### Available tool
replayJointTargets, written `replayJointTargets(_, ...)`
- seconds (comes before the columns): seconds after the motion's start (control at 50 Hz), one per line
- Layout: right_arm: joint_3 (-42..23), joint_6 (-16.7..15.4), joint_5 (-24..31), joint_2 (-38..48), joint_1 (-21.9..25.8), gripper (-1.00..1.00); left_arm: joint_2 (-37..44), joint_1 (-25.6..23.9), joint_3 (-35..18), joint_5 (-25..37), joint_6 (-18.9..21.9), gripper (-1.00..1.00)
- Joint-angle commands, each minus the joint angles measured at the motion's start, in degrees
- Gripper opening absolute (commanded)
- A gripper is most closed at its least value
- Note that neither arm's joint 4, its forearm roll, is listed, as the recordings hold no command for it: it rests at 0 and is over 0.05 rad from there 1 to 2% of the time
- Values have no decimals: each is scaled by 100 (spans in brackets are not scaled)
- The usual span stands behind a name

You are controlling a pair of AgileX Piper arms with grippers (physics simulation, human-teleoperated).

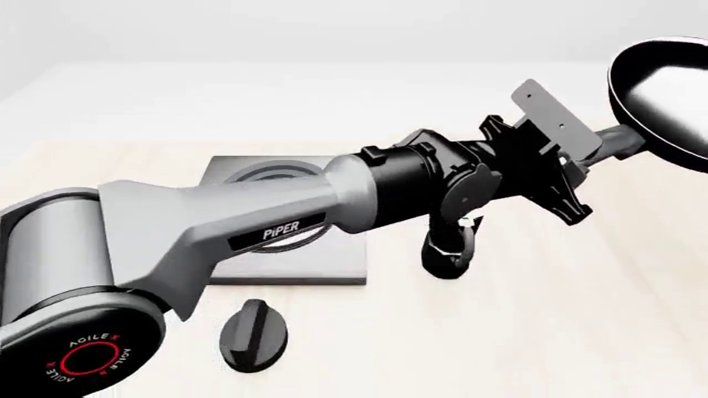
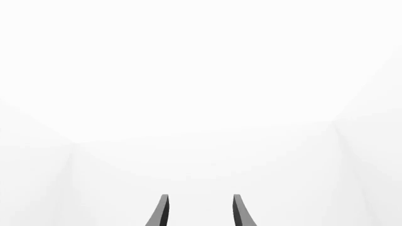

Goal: Put the frying pan on the stove.

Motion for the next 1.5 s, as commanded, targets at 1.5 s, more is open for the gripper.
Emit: replayJointTargets(1.5, 262, -95, -201, 0, 34, 100, -1430, 1354, 1132, -672, 35, -100)
